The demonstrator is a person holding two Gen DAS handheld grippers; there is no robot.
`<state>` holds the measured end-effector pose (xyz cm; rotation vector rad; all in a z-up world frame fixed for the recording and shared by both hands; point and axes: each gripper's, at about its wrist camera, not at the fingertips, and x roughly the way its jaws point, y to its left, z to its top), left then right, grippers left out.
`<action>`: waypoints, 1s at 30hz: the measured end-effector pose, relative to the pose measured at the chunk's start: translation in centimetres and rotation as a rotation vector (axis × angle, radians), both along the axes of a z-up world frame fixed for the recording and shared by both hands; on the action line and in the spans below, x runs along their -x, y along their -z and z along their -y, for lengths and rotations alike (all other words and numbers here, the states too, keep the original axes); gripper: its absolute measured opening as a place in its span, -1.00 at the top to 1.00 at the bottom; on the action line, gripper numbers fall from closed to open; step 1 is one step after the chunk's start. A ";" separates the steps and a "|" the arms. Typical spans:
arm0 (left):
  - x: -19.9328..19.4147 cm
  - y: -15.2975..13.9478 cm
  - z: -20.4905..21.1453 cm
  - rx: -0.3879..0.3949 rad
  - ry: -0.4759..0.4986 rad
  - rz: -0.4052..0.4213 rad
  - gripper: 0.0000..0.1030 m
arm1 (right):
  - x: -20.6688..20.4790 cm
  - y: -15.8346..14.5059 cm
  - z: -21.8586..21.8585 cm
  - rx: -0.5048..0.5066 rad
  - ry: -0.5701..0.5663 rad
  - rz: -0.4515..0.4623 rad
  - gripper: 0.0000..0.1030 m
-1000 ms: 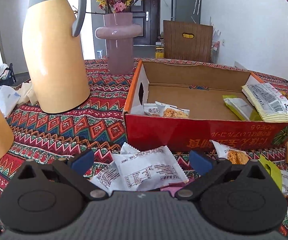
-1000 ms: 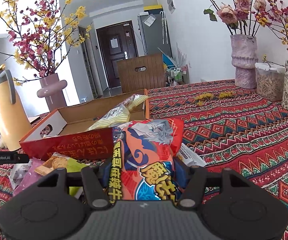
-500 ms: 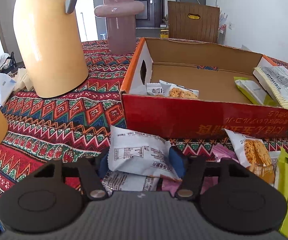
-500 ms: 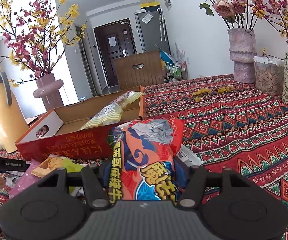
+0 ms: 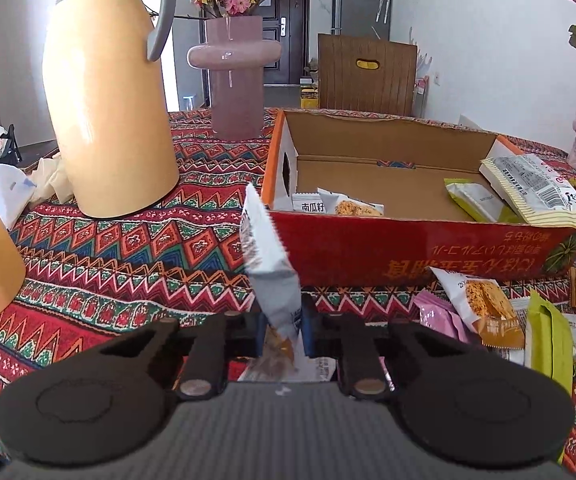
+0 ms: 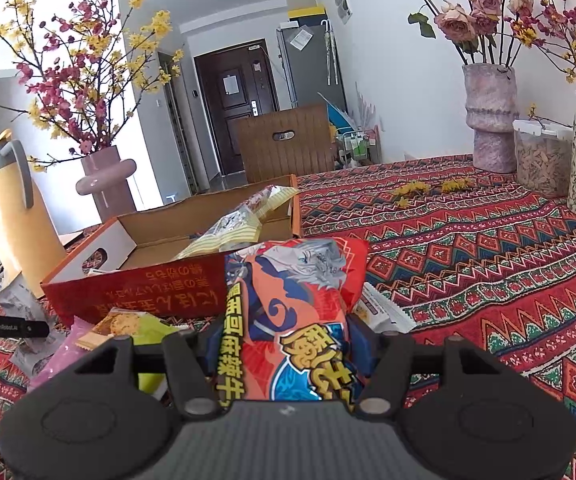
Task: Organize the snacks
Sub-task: 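Carry the white packet and orange-and-blue bag over the cardboard box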
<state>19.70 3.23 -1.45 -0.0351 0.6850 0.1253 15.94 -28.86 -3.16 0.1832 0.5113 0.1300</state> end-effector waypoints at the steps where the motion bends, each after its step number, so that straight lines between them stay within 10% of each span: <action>1: 0.1 -0.1 0.0 0.002 0.001 0.005 0.72 | 0.1 -0.1 0.0 0.001 0.000 0.002 -0.15; 30: 1.1 -5.2 1.8 0.004 0.088 0.170 0.72 | -1.0 -4.4 -2.7 0.041 -0.048 0.127 -0.16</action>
